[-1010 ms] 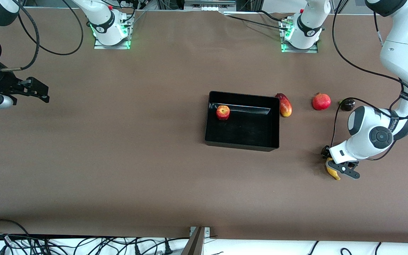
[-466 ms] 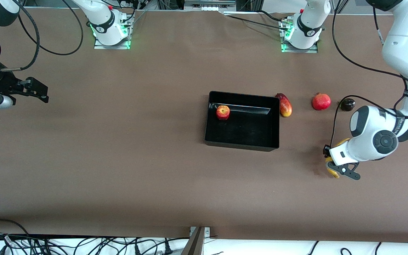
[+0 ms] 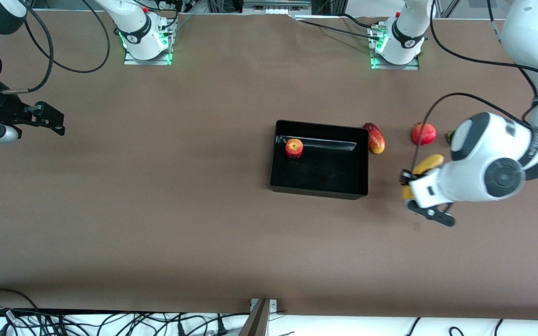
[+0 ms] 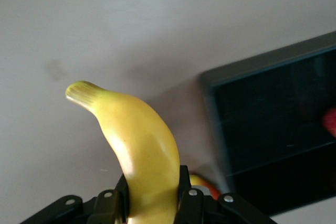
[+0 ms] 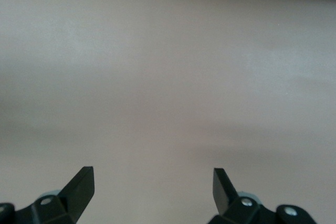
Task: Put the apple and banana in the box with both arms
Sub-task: 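Carry the banana over the box and lower it inside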
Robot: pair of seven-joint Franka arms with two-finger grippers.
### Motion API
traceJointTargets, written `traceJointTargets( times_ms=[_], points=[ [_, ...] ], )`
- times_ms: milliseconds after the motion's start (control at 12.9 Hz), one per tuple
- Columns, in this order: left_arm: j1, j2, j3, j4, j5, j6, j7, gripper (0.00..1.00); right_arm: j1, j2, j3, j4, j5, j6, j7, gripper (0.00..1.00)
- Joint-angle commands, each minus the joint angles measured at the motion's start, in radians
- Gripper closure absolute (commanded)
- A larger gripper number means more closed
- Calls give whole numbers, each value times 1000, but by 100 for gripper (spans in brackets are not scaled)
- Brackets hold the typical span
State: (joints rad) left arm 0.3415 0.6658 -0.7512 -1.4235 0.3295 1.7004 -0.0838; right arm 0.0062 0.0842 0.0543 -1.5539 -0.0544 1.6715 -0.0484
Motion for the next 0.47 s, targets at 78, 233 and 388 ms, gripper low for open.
traceJointTargets(
  times_ms=[78, 233, 388],
  points=[
    [-160, 18, -20, -34, -3, -1, -227, 100, 8, -8, -2, 8, -16, -4, -7, 0],
    [-193, 27, -16, -93, 2, 63, -272, 100, 8, -8, -2, 23, -16, -6, -5, 0],
    [-187, 32, -7, -216, 5, 215, -295, 100, 6, -8, -7, 25, -13, -10, -5, 0]
  ],
)
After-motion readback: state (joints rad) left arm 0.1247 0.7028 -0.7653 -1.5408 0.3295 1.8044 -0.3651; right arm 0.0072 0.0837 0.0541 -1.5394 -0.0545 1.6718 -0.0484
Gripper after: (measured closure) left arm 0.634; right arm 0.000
